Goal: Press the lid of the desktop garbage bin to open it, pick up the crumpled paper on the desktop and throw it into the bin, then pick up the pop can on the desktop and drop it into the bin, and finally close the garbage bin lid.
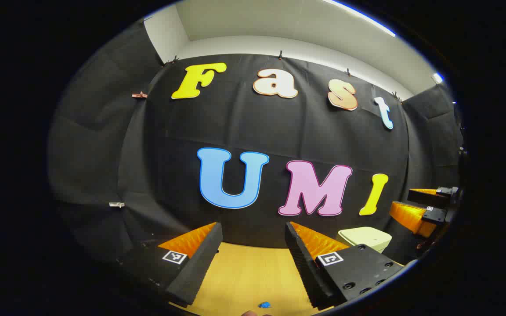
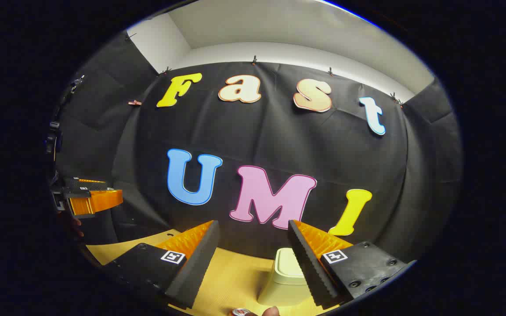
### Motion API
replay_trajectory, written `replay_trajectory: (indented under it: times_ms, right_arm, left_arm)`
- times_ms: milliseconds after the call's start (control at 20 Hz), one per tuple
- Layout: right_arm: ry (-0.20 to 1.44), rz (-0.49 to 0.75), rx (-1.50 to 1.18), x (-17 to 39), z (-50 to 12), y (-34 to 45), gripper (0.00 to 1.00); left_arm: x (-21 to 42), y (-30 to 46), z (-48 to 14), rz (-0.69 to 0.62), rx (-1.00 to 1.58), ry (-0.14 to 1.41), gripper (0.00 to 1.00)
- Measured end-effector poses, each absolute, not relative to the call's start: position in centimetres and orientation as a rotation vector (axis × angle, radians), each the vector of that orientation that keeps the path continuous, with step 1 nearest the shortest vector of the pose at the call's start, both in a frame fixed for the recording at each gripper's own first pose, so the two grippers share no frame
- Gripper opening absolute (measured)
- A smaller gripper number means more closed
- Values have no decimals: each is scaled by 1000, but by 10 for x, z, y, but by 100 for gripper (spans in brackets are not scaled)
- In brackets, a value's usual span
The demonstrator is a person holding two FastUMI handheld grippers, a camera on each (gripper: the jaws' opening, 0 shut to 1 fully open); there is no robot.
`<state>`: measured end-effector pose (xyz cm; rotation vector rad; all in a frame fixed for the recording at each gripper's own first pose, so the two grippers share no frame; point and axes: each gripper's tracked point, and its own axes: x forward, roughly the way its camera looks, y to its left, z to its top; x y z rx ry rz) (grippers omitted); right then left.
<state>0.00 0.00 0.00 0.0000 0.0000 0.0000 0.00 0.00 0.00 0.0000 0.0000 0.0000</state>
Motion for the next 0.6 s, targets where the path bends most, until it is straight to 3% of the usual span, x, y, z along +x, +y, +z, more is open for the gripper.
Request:
replay_trajectory:
  times_ms: [600]
  right_arm:
    - [47,-130,25,-28,-24,-39,97]
  left_arm:
    - [15,-26,-26,-122,23,54,92]
